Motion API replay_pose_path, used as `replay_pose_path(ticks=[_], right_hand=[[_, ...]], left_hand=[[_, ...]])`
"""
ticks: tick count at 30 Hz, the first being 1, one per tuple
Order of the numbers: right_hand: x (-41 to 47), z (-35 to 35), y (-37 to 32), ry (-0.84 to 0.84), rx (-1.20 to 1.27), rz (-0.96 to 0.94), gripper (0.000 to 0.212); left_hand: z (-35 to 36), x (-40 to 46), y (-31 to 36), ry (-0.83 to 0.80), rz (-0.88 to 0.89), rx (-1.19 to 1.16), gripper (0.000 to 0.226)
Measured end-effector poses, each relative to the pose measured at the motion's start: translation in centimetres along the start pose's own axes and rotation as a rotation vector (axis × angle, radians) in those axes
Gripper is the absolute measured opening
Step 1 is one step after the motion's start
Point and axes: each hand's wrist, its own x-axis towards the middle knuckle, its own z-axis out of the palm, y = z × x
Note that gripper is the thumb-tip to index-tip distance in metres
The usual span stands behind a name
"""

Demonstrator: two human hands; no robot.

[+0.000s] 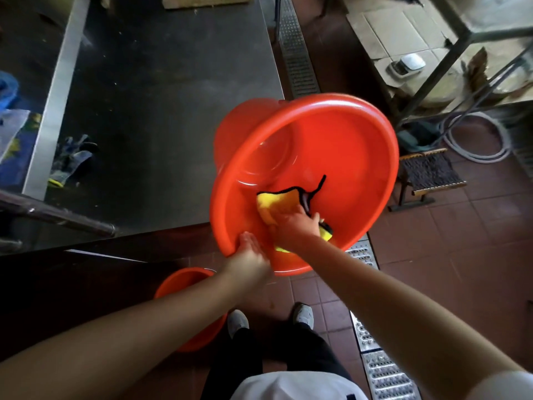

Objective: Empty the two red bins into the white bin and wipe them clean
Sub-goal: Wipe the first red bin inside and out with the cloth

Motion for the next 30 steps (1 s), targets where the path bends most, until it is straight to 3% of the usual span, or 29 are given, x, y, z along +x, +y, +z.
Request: replay_pose_path(ticks=[3,5,7,9,13,16,20,25,30], right_hand=[[-2.2,1.2,-0.5,0.02,0.136,-0.121,0.055],[-2.8,1.0,1.5,0.069,0.054,-0.159,0.059],[-2.8,0.5,3.4,0.1,-0.058,-0.096,0.059],[-3.0,0.4,3.1,0.111,-0.063,-0.02,0.056],[-4.9,2.1,-0.7,0.071,0.223,-0.09,0.053],[-6.2,1.9,1.5,0.114,0.196,-0.192,0.059],[-6.0,0.7,4.0,0.142,-0.049,-0.091,0.061],[-6.6,1.9,1.4,0.09,0.057,-0.176,0.06],[-3.4,0.9,0.8,0.075,0.077,-0.186,0.059]], left_hand=[[1.1,-0.1,0.6,-0.011,0.122,-0.018,0.047],[0.9,-0.3,0.4,0.012,0.07,-0.03,0.046],[0.0,-0.4,0.3,0.075,0.02,0.01,0.045],[-0.2,-0.1,0.6,0.007,0.118,0.04,0.045],[-1.2,-0.8,-0.4,-0.117,0.032,-0.078,0.045],[0.0,-1.0,-0.4,0.045,0.016,-0.105,0.039],[-0.5,-0.8,-0.5,0.131,-0.02,-0.059,0.034],[0.6,-1.4,-1.6,0.191,0.005,-0.083,0.045],[0.6,-1.6,-2.3,0.194,0.047,-0.026,0.043]])
